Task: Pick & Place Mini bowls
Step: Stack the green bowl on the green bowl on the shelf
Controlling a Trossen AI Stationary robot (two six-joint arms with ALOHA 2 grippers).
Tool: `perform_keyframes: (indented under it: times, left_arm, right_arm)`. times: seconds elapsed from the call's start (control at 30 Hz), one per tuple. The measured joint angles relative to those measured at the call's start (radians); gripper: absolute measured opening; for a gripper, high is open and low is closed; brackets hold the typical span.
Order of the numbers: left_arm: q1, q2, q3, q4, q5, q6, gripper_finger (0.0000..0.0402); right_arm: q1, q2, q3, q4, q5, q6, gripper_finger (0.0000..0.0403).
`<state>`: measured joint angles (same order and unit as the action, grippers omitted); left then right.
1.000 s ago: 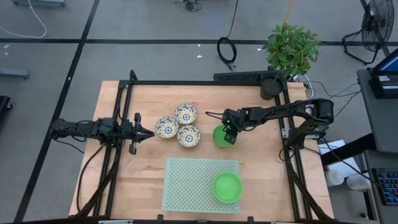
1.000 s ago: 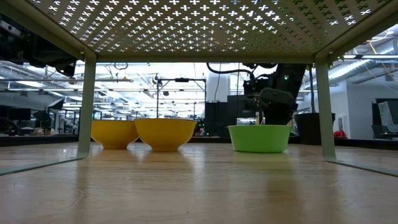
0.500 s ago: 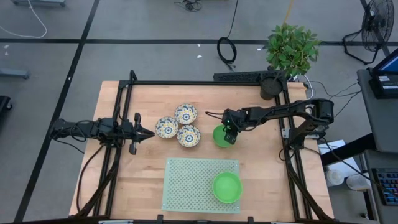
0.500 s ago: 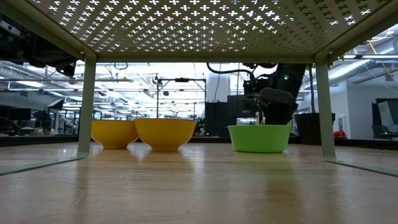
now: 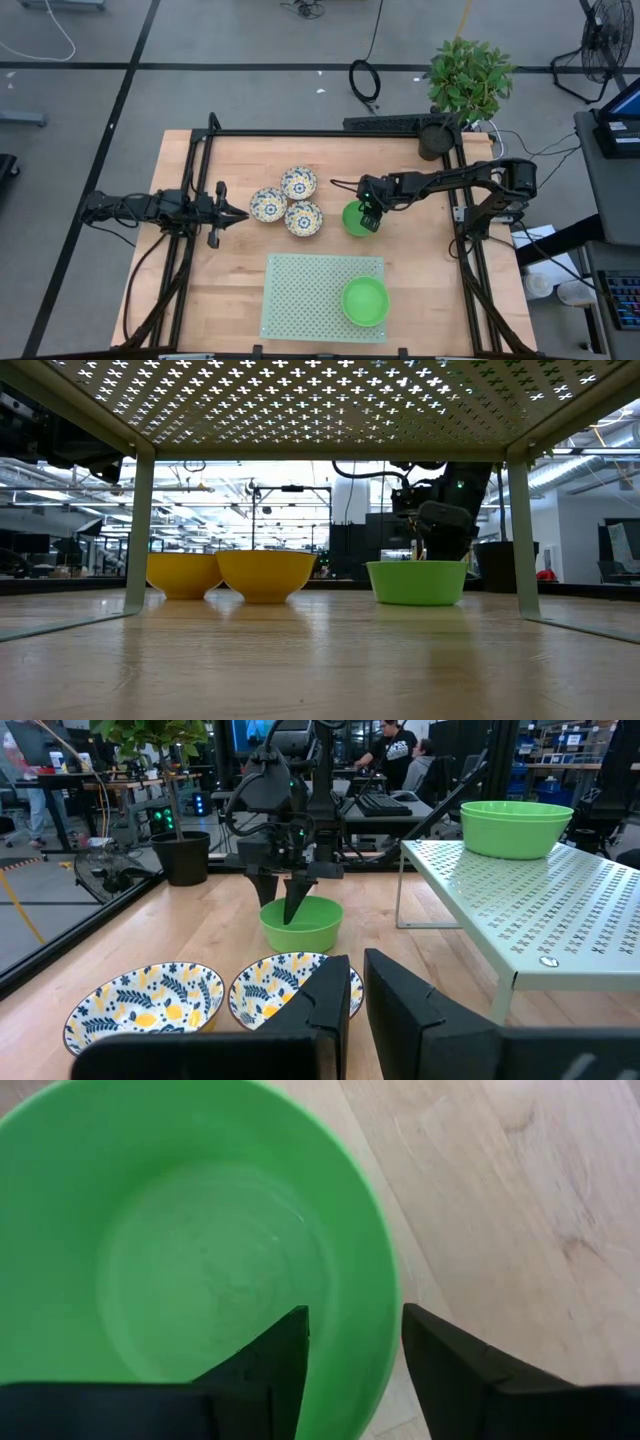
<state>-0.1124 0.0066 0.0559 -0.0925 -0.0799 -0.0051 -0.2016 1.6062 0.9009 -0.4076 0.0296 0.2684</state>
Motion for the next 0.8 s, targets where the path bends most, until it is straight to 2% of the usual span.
perform_keyframes:
  times: [0.37, 0.8]
  left_arm:
    - [0.000, 0.000, 0.000, 0.000, 0.000, 0.000, 0.0037]
    - [0.000, 0.000, 0.000, 0.000, 0.000, 0.000, 0.0037]
  right_arm:
    - [0.000, 0.000, 0.000, 0.000, 0.000, 0.000, 0.0080]
    - [0.000, 0.000, 0.000, 0.001, -0.001, -0.024, 0.0018]
